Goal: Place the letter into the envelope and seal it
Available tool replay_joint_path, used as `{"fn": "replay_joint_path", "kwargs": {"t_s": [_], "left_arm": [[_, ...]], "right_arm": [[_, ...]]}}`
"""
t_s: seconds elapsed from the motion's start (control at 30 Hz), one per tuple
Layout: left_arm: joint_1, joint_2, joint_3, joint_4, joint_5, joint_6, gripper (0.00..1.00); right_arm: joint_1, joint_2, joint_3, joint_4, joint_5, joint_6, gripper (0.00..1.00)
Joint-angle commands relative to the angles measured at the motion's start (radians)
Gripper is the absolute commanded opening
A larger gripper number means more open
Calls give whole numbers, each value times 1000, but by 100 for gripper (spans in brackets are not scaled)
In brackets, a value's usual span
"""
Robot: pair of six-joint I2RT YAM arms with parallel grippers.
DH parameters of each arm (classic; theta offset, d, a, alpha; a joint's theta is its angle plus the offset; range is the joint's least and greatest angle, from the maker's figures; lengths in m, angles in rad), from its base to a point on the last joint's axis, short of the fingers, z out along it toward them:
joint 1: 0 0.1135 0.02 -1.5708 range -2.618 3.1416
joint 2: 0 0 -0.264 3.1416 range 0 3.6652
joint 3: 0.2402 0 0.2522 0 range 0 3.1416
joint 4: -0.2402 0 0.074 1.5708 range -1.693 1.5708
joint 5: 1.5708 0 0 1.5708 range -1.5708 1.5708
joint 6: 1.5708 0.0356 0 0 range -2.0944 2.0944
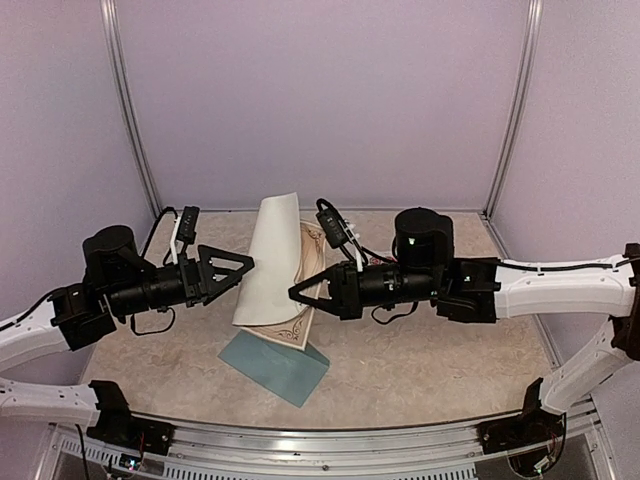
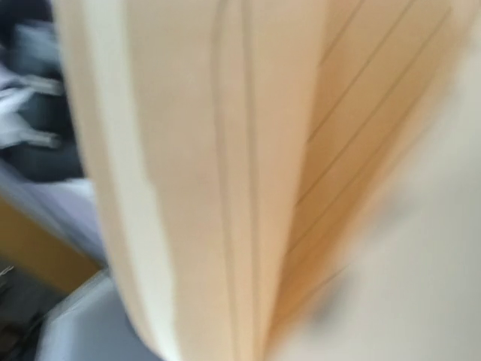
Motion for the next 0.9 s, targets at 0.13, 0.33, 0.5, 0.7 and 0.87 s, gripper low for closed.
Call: {"fn": "replay_joint_path", "kwargs": {"t_s": [0.13, 0.33, 0.5, 0.7, 0.87], "left_arm": [[-5, 35, -10, 232, 328, 0, 99], [-16, 49, -26, 334, 376, -40, 70], [-24, 69, -46, 343, 369, -46, 37], [-30, 44, -71, 323, 302, -23, 23], [-34, 35, -72, 302, 290, -4, 23]], "right_arm": [[-4, -33, 16, 149, -319, -45, 0], [-4, -6, 57, 61, -347, -68, 0], [-4, -27, 40, 69, -307, -62, 12], [-37, -112, -68, 167, -225, 8, 52], [-59, -177, -142, 211, -160, 53, 54]]}}
